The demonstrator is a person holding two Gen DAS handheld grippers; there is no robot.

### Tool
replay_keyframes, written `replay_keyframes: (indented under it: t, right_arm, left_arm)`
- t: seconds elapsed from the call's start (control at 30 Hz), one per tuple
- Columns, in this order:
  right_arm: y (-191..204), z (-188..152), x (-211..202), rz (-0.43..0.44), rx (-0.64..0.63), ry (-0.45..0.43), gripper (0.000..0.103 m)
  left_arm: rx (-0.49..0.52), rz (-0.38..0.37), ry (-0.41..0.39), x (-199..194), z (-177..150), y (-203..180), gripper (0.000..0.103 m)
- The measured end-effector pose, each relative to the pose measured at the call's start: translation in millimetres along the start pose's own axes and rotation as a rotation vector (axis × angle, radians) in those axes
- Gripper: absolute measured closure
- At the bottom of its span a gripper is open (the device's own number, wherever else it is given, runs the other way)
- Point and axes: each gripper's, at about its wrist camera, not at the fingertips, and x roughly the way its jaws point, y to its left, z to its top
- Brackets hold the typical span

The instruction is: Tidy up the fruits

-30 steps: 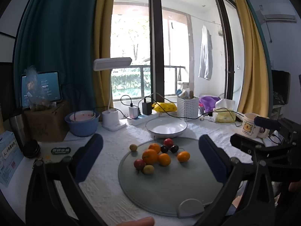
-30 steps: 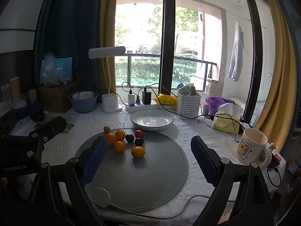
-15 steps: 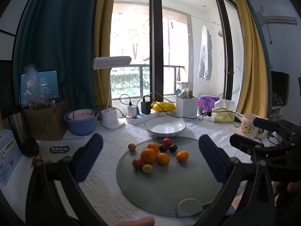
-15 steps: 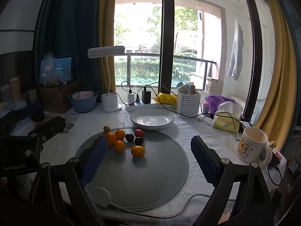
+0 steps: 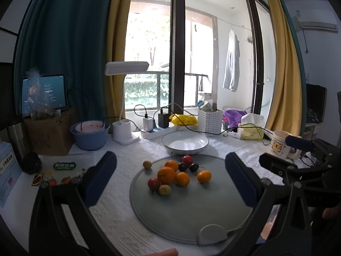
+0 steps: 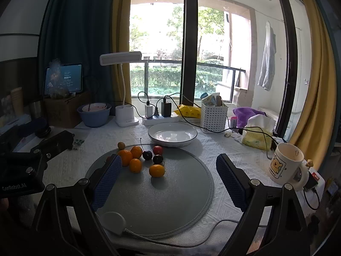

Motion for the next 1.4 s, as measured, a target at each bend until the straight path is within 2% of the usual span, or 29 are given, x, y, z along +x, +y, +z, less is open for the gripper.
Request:
replay_keyframes:
  t: [1.0, 1.3, 1.4]
  right_arm:
    - [2, 2, 1, -0.007, -0.008, 0.002, 0.011]
    - [-1, 0, 12, -0.006, -0.007, 0.019, 0.011]
    - [-3, -2, 20, -0.01, -0.006, 0.035, 0.011]
  left_arm:
    - [-0.011, 0.004, 0.007, 4, 0, 5, 0.0]
    - [-0.006, 0.005, 0.059, 18, -7, 4, 0.0]
    - [-0.011, 0.002, 0.101, 30, -14, 5, 0.001]
